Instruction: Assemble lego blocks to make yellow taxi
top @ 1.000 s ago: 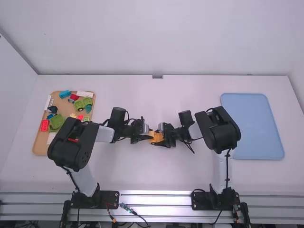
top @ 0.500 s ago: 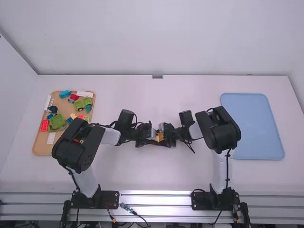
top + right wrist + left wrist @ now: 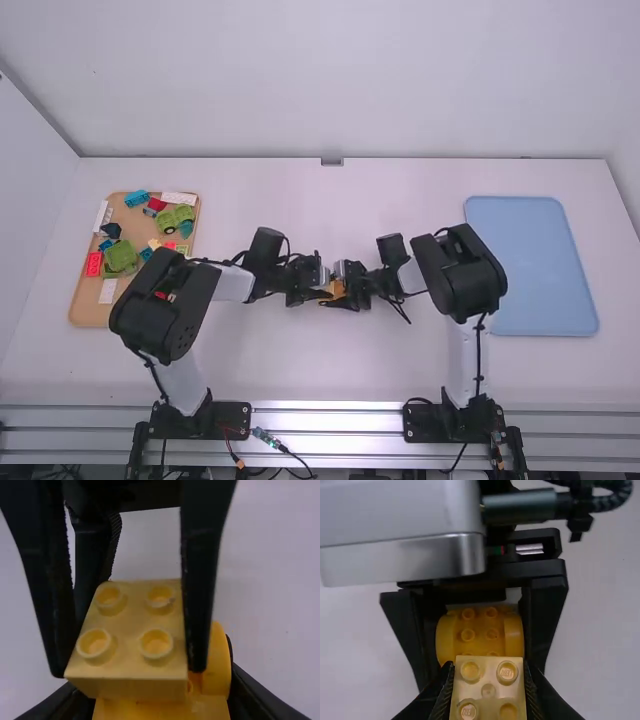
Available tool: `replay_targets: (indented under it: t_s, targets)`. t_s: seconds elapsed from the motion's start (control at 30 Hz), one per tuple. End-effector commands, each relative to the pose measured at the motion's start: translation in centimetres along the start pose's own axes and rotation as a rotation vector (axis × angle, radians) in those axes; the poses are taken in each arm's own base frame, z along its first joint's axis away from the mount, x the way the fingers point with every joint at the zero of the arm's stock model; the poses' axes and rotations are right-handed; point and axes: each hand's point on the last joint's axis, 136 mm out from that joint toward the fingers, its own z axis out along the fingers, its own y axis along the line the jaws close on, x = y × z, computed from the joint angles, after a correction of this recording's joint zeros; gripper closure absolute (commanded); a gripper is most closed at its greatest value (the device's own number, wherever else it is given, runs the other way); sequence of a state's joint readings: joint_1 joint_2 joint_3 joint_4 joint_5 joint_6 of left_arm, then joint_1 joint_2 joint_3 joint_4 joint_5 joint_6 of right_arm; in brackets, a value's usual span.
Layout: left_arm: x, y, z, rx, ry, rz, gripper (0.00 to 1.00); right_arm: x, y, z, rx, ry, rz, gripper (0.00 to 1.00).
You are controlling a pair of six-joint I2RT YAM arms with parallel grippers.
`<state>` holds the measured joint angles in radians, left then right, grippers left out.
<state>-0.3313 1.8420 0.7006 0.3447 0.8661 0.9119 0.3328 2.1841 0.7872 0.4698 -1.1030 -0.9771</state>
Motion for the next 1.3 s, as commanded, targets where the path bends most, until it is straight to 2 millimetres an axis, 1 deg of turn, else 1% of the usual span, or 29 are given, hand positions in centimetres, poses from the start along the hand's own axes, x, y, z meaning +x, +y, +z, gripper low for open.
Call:
replay_targets:
  t_s: [0.0, 0.23, 0.43, 0.6, 0.73, 1.13, 1.2, 1.27]
  targets:
    - [-0.4, 0.1, 0.1, 0.011, -0.013, -0.005, 0.98, 0.9, 1.1, 0.2, -0.019, 0.004, 0.033, 0.57]
    - [0.1, -0.3, 0.1, 0.023, 0.002, -0.028, 0.98, 0.9, 1.3, 0.1, -0.009, -0.004, 0.01, 0.57]
    - [0.8, -0.4, 0.6, 0.034, 0.01, -0.054, 0.98, 0.7, 0.8, 0.2, -0.005, 0.0, 0.02, 0.57]
    - [0.7, 0.0, 0.5, 0.021, 0.004, -0.077, 0.98, 0.6, 0.4, 0.2, 0.003, 0.002, 0.035, 0.57]
    - [0.9, -0.2, 0.5, 0.026, 0.009, -0.086, 0.98, 0.6, 0.2, 0.2, 0.01, 0.001, 0.026, 0.59]
    - [1.0, -0.3, 0.5, 0.027, 0.015, -0.081, 0.98, 0.5, 0.0, 0.2, 0.017, 0.001, 0.033, 0.58]
    - [1.0, -0.3, 0.5, 0.027, 0.015, -0.081, 0.98, 0.5, 0.0, 0.2, 0.018, 0.001, 0.034, 0.58]
    - [1.0, -0.3, 0.5, 0.026, 0.015, -0.08, 0.92, 0.5, 0.0, 0.1, 0.018, 0.001, 0.034, 0.57]
